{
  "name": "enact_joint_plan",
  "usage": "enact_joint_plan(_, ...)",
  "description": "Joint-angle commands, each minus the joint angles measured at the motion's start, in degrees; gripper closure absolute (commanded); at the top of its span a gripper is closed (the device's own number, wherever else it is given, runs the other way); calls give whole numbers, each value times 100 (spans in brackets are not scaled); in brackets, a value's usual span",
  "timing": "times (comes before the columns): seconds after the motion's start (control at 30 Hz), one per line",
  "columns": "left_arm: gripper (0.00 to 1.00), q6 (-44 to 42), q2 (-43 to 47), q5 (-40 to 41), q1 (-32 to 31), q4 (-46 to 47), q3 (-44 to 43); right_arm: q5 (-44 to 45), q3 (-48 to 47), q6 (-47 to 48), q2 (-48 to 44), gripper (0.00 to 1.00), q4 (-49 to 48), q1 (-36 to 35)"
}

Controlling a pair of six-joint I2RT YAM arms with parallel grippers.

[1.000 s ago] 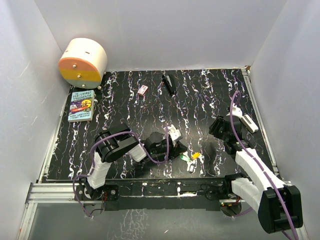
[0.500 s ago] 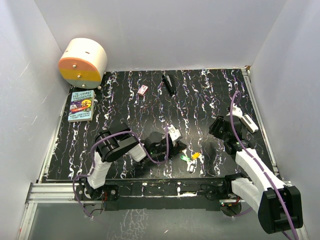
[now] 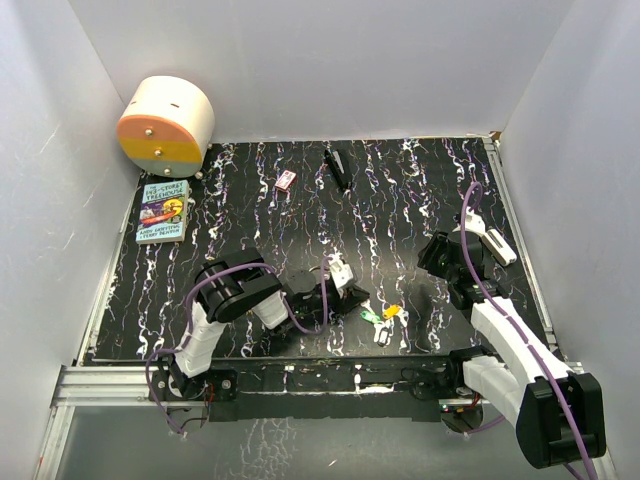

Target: Put the keys on the keyring

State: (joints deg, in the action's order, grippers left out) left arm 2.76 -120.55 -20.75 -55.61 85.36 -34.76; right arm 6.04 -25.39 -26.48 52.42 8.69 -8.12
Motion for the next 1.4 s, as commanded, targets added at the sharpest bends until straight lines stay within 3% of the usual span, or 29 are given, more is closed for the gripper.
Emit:
enact_joint_plan(0.0,96,-8,-136,-130,-11,67,141,41,-19,73,-166,56,-386,22)
enact_joint_plan(0.33,85,60,-301,-149,-10,174,128,54,-36,73,-180,55,-385,21)
enact_joint_plan(0.53,84,37,-294,-131,-12,255,225,27,-45,64,-176,54,-369,21)
enact_joint_plan(0.87,90,70,-417,-228,-11,495,338,78,-21,73,-314,54,-259,22)
enact_joint_plan(1.07,100,73,-469,-232,-12,556,339,107,-18,82,-372,54,-202,16)
enact_joint_plan(1.37,100,114,-459,-248,-16,626,381,101,-19,88,-399,54,-193,20)
